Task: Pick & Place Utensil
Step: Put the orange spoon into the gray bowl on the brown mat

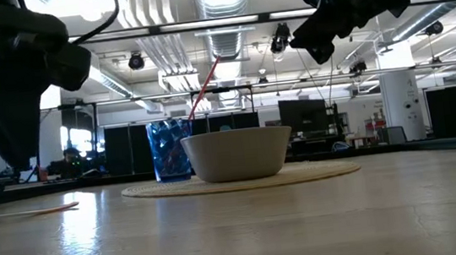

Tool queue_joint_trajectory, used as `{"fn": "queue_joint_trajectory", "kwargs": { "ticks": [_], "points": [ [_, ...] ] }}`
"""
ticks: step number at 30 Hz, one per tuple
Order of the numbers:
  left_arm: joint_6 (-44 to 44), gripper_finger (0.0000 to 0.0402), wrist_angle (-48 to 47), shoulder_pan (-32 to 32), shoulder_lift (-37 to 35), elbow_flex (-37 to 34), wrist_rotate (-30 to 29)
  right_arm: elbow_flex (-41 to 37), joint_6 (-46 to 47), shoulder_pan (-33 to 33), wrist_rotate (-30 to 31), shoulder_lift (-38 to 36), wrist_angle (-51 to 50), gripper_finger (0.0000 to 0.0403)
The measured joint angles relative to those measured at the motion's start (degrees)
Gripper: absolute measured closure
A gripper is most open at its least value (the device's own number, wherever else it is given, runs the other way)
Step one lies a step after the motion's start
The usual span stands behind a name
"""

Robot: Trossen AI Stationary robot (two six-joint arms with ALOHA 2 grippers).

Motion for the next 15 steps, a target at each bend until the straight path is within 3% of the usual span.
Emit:
{"fn": "queue_joint_trajectory", "kwargs": {
  "ticks": [6, 15],
  "points": [
    [-0.9, 0.0250, 0.1, -0.3, 3.3, 0.0, 4.3, 0.0, 0.0, 0.0, 0.0, 0.0, 0.0, 0.0305],
    [-3.9, 0.0250, -2.6, -0.3, 6.4, 0.0, 4.5, 0.0, 0.0, 0.0, 0.0, 0.0, 0.0, 0.0301]
  ]
}}
